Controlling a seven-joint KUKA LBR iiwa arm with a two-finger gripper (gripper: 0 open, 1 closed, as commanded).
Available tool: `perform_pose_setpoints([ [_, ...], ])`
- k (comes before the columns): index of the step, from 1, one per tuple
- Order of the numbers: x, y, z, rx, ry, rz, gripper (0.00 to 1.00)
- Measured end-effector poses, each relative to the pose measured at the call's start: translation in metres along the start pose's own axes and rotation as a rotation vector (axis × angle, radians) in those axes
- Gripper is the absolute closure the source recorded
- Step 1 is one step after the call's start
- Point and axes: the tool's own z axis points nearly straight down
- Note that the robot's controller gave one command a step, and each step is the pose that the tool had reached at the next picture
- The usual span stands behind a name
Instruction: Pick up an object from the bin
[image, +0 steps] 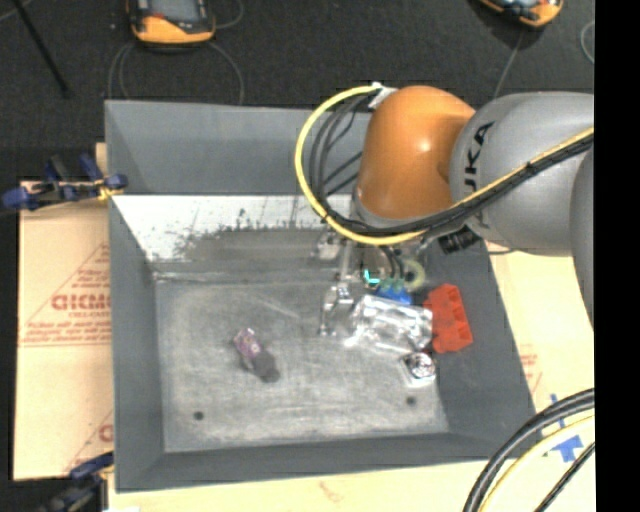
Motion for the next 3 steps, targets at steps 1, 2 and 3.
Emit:
perform_pose_setpoints([
  [1,0.004,0.084,0.042,-0.003,-0.002,0.089,0.0],
  [2,0.029,0.084,0.114,0.0,-0.011,-0.158,0.0],
  [3,0.028,0.084,0.113,-0.002,-0.014,-0.155,1.0],
])
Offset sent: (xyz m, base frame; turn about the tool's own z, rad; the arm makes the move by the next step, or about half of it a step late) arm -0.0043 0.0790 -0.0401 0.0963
